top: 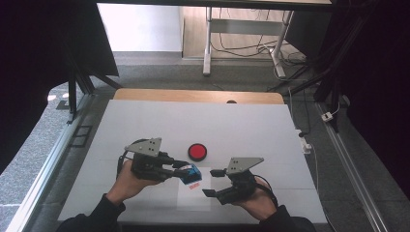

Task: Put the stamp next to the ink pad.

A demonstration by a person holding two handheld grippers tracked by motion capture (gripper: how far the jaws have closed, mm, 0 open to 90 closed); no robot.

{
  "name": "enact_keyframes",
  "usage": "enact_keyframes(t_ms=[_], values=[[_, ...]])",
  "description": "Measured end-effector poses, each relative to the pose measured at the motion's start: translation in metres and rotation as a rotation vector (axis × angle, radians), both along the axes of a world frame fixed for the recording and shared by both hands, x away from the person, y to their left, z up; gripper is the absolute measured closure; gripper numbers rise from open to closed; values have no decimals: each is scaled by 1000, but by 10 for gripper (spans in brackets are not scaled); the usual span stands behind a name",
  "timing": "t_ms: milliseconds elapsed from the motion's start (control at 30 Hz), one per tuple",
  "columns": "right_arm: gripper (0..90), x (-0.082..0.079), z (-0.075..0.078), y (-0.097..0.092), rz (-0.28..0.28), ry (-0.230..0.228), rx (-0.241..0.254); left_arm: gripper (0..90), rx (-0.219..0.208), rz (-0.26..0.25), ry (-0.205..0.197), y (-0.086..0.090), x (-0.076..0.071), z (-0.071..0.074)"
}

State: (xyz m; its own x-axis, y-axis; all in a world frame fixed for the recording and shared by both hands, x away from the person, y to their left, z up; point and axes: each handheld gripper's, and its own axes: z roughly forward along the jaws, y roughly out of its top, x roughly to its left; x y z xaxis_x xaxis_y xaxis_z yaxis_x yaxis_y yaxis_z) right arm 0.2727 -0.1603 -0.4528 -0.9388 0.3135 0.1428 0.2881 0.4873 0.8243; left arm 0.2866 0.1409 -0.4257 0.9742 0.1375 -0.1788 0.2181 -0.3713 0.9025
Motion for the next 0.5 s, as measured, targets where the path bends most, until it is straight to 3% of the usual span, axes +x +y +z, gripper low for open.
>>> enact_keyframes(t_ms=[233,500], values=[[266,0,0,-5,-25,1,1,706,26,31,-2,0,0,0],[209,0,-2,-7,-58,-7,-27,706,88,75,-21,1,0,0]])
